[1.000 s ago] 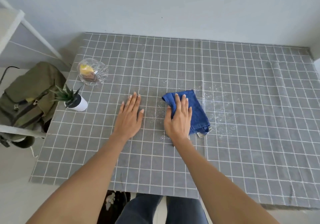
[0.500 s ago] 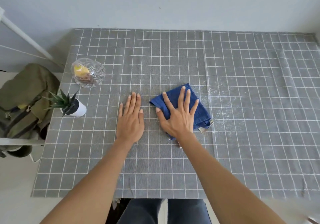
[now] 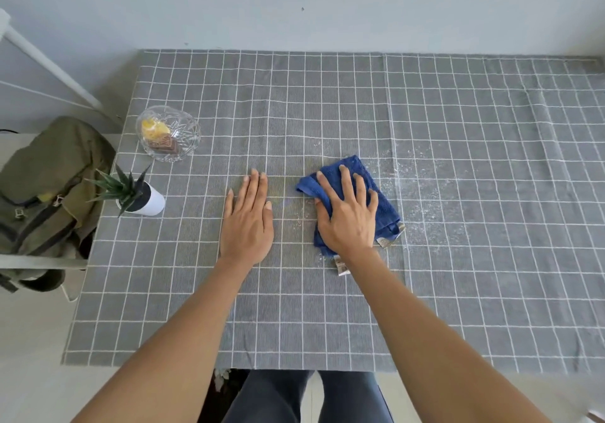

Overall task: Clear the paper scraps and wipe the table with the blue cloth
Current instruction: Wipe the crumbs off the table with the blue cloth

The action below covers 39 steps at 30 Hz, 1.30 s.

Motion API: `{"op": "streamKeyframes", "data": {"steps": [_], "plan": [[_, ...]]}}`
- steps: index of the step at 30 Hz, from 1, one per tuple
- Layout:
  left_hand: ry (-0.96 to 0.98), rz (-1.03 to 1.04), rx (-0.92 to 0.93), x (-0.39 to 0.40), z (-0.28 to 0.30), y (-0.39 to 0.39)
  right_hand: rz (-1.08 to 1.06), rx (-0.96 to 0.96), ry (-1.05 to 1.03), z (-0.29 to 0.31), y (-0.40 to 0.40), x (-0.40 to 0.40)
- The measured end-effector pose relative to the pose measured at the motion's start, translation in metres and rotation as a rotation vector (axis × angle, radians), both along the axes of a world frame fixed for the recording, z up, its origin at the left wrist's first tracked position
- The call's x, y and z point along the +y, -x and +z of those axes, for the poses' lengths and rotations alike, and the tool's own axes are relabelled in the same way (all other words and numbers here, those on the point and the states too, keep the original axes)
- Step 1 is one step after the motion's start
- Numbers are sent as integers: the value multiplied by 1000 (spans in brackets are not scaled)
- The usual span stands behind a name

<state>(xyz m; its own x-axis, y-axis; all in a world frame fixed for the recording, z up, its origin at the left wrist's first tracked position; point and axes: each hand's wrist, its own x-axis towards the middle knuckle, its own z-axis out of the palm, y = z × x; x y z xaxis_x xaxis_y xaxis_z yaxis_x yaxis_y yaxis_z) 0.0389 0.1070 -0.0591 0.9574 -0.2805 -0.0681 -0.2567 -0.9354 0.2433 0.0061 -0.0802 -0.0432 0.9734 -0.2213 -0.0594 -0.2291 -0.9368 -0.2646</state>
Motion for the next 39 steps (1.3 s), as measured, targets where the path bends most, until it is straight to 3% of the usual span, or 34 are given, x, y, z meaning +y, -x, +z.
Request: {"op": "streamKeyframes", "data": {"steps": [16,20,26,32,39], "plan": [[12,7,34,2,2,-1,-368,-31,24,-1,15,-51],[0,9,53,1,3,-2,-290,-43,40,7,12,-38],[55,9,51,2,4,-3,47,-56,39,9,19,33],[61,19,22,0,3,-1,114,15,13,3,22,31],[38,23,24,0,3,-2,127,-56,113,2,21,27]]}}
